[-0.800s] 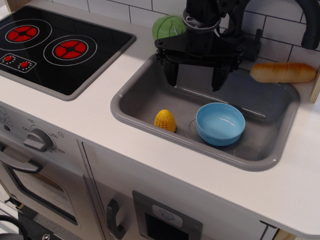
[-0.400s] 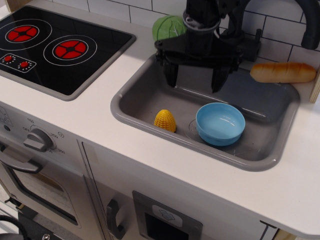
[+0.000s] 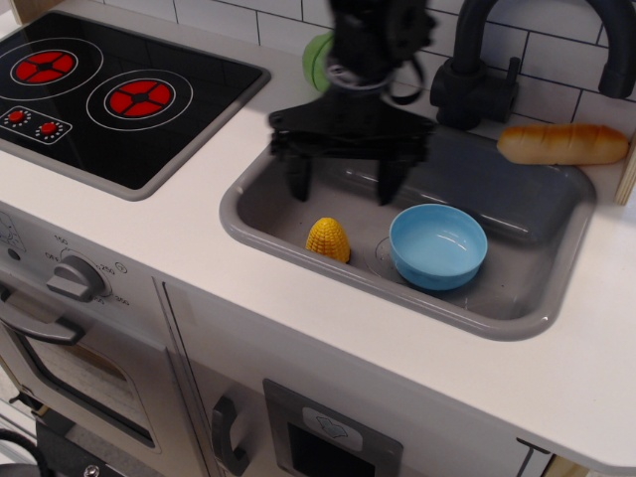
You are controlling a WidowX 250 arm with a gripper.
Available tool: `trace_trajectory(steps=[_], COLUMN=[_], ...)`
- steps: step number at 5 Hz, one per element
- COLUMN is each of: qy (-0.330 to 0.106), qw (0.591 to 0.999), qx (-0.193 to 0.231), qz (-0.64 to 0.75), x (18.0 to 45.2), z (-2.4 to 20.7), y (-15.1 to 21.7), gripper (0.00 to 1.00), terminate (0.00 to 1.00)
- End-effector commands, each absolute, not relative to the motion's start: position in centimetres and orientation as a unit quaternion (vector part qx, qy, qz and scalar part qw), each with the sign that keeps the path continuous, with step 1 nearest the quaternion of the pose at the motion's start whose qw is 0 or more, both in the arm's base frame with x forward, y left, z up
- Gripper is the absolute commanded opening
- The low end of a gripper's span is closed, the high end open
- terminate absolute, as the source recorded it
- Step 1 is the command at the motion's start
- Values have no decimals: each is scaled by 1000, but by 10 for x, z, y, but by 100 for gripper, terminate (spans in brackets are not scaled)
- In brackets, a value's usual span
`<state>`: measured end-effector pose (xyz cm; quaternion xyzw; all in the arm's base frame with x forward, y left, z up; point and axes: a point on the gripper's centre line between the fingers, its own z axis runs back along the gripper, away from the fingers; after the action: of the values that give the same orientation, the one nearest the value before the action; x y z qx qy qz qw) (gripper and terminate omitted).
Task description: Put corn in bowl sink
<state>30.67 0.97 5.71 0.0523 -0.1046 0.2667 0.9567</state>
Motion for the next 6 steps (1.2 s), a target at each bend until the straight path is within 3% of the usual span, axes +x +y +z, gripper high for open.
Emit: trace_trajectory(steps=[1, 2, 3, 6], qy=[-122, -125, -122, -108], qw=[942, 934, 928, 899], qx=[50, 39, 33, 67], qz=[309, 333, 350, 419], x=[315, 321, 326, 327], z=[38, 29, 36, 10], y=[25, 24, 18, 28], gripper=[100, 100, 100, 100], terminate=[0, 0, 0, 0])
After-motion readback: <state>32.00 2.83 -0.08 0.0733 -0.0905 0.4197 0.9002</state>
